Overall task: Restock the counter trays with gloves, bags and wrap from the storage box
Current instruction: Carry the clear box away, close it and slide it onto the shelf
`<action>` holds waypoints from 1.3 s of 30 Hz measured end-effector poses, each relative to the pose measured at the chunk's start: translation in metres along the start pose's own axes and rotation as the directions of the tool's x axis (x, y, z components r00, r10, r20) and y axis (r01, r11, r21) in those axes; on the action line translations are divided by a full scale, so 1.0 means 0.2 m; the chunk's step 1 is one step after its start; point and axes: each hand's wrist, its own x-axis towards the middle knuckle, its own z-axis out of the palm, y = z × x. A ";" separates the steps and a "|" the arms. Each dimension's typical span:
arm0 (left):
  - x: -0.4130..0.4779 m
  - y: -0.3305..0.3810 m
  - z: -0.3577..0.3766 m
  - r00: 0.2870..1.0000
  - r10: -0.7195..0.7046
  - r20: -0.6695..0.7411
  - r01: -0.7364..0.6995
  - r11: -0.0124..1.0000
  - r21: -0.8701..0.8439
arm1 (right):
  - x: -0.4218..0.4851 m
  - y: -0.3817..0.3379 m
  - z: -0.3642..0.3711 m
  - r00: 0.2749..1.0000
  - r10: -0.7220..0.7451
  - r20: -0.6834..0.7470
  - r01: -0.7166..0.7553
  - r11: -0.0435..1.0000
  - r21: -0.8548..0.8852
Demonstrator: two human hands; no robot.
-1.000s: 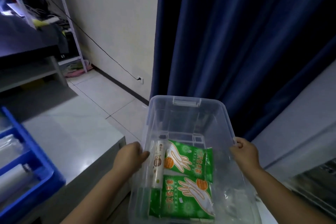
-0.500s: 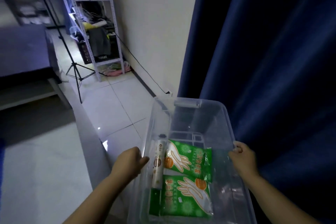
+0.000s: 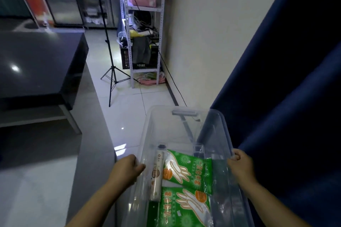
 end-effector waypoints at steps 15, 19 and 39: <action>1.06 0.09 -0.33 0.972 -0.196 -0.129 0.188 0.980 -0.071 | 1.10 -0.66 0.70 0.984 -0.097 0.147 0.113 0.988 -0.108; 1.36 0.11 -0.38 0.947 -0.284 -0.148 0.275 0.958 -0.081 | 1.42 -0.81 0.95 0.959 -0.148 0.242 0.177 0.979 -0.104; 2.66 0.02 -0.90 0.736 -0.647 -0.199 0.525 0.732 -0.435 | 2.61 -1.83 2.36 0.786 -0.259 0.561 0.395 0.908 -0.135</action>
